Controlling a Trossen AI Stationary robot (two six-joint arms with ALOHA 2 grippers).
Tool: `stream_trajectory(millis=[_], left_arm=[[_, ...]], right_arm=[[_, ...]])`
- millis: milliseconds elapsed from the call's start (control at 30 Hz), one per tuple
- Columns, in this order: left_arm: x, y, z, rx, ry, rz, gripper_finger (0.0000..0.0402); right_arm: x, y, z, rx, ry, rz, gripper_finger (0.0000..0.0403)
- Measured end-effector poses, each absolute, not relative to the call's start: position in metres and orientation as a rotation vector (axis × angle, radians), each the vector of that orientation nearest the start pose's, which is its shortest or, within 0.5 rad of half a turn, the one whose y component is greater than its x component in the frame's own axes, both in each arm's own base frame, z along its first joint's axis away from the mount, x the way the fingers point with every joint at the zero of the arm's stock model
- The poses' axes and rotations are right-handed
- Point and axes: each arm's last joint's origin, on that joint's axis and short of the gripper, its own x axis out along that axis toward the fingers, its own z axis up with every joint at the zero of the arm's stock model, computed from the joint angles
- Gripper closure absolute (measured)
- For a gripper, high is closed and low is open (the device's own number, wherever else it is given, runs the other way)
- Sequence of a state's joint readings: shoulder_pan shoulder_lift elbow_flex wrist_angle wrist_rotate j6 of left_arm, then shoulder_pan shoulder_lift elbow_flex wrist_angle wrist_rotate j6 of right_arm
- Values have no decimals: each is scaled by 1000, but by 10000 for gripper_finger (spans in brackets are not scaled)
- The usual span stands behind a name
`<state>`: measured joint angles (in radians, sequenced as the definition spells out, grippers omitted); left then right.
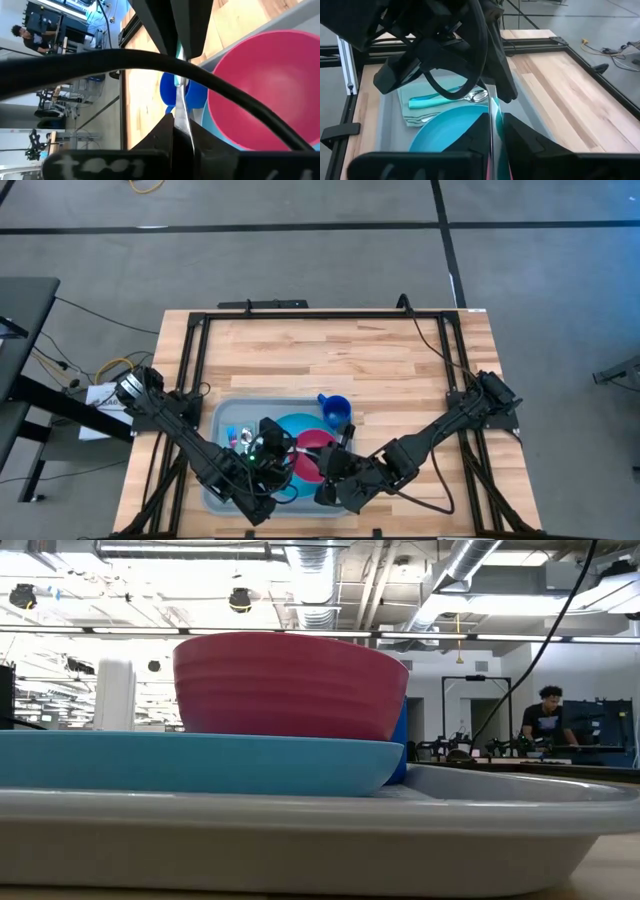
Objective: Set up tray
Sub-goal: Put the white patterned knife beside the blue fork on the blue napkin on the gray serving tray
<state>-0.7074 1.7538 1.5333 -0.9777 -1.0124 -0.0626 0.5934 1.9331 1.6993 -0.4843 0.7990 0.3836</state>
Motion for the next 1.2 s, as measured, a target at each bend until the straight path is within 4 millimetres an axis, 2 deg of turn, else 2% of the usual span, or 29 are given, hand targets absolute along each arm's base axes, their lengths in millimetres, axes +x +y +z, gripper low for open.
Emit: stream_trajectory(millis=[300, 500, 700, 800, 867, 1067, 1200], left_arm=[[282, -209, 291, 803, 765, 305, 401], [282, -211, 289, 738, 793, 253, 401], [283, -212, 290, 718, 777, 253, 401], [281, -212, 289, 719, 796, 248, 401], [276, -210, 287, 729, 840, 250, 401], [254, -208, 281, 662, 998, 258, 401], [233, -214, 289, 574, 1094, 265, 401]], right_arm=[[369, 224, 293, -96, 516, -287, 350], [371, 221, 293, -134, 508, -299, 350], [378, 211, 292, -118, 524, -308, 394], [380, 207, 293, -129, 525, -317, 395], [376, 207, 297, -147, 523, -314, 392], [356, 209, 332, -169, 434, -331, 400], [341, 212, 347, -173, 403, -333, 402]])
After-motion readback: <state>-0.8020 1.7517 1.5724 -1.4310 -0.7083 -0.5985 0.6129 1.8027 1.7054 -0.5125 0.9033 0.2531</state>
